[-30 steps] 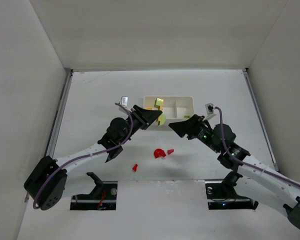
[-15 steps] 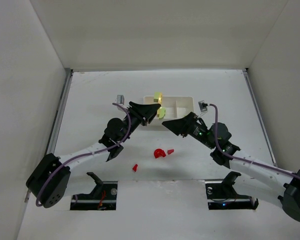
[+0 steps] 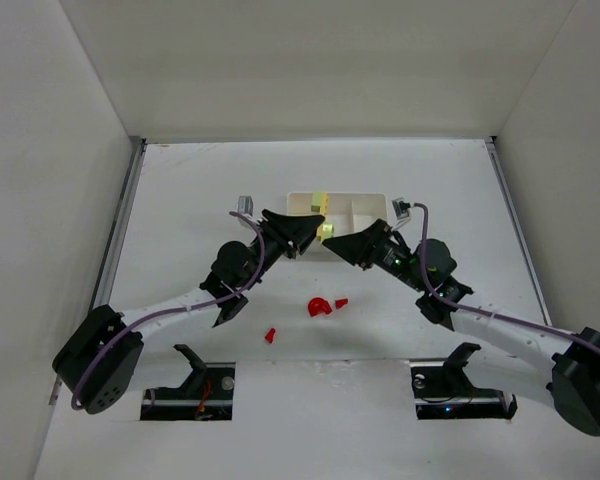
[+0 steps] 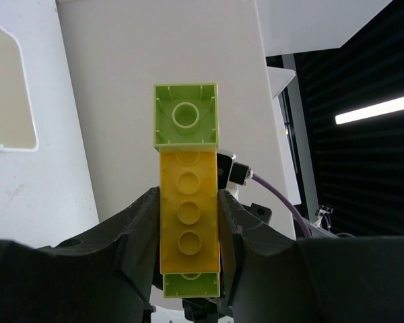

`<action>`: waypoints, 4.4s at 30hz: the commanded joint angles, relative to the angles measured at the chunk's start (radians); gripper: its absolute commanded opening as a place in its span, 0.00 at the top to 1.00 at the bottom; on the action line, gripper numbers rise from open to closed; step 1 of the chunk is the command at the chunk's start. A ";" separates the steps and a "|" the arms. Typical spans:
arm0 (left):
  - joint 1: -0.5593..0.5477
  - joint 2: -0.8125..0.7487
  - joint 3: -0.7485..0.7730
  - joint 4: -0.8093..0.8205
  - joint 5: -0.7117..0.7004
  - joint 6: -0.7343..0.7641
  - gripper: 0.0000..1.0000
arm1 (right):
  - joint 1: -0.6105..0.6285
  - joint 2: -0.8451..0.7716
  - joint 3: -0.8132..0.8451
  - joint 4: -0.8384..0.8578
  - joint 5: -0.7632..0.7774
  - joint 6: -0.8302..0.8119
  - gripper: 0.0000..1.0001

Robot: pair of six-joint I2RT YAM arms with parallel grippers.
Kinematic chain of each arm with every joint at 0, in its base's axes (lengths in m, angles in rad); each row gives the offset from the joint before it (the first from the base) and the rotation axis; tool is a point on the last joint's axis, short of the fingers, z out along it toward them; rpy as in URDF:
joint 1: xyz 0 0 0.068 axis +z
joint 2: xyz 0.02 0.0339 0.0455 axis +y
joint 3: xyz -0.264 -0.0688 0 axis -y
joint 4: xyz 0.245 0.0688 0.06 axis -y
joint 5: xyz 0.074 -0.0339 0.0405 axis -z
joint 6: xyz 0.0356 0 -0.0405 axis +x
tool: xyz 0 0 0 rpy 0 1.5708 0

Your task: Sort the legos into containers by color

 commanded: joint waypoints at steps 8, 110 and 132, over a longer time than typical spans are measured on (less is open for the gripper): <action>-0.027 -0.015 -0.014 0.066 0.010 0.014 0.85 | -0.023 0.009 0.048 0.091 -0.016 0.010 0.40; -0.043 0.160 -0.011 0.300 0.066 -0.038 0.83 | -0.039 -0.152 -0.060 0.052 -0.109 -0.006 0.28; -0.085 0.193 -0.019 0.351 0.066 -0.055 0.83 | -0.047 -0.063 -0.042 0.069 -0.096 -0.001 0.39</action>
